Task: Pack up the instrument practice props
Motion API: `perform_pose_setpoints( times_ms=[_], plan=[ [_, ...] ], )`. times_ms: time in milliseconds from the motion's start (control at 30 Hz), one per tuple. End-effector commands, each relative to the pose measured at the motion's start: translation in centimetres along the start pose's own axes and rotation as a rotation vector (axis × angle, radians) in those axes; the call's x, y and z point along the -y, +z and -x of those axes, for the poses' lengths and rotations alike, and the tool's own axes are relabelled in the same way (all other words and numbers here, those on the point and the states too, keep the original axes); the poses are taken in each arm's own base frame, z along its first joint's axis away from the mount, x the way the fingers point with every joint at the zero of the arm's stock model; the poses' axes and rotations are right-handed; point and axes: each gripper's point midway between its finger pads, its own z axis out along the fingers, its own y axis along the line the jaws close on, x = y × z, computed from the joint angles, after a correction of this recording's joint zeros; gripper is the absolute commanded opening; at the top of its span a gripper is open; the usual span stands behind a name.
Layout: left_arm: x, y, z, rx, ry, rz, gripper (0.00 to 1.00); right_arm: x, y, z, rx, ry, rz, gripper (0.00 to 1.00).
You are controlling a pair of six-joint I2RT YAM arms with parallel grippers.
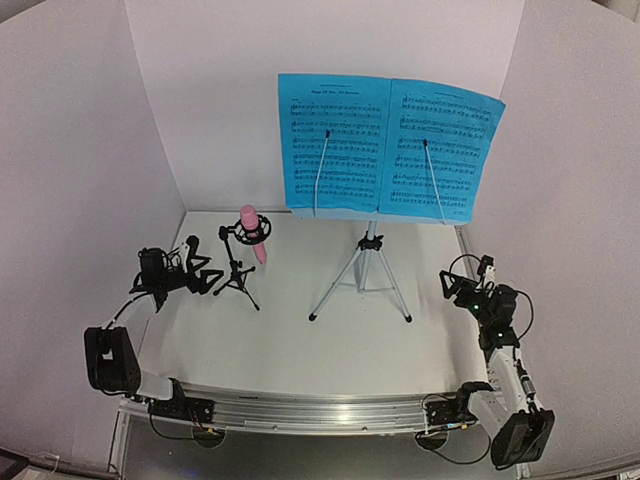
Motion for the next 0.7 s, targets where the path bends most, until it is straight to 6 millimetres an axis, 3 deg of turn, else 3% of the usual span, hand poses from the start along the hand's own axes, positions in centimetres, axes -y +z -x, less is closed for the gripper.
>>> perform_pose_setpoints(
  times_ms=[0,67,133,333,567,667],
  plan=[
    [2.3,1.3,3.7,0.066,0.181,-0.208,0.78,-3.0,0.1,-0.6,-0.049,-0.003,0.099,0.97],
    [2.7,2.3,3.7,0.056,0.236,-0.235,0.72,-3.4,0.3,-1.1,-0.061,-0.017,0.100,0.97],
    [2.3,3.3,3.7,0.059,0.236,-0.249,0.73,-4.0,0.6,-1.6,-0.073,-0.034,0.109,0.97],
    [-0.2,5.1,5.5,0.105,0.192,-0.191,0.69,-5.1,1.5,-2.0,-0.109,-0.048,0.137,0.97],
    [1.7,6.5,4.9,0.104,0.218,-0.267,0.57,-6.0,2.1,-1.9,-0.124,-0.053,0.156,0.96],
    [1.9,6.9,5.1,0.115,0.225,-0.272,0.48,-6.0,2.2,-1.9,-0.127,-0.049,0.156,0.96]
  ],
)
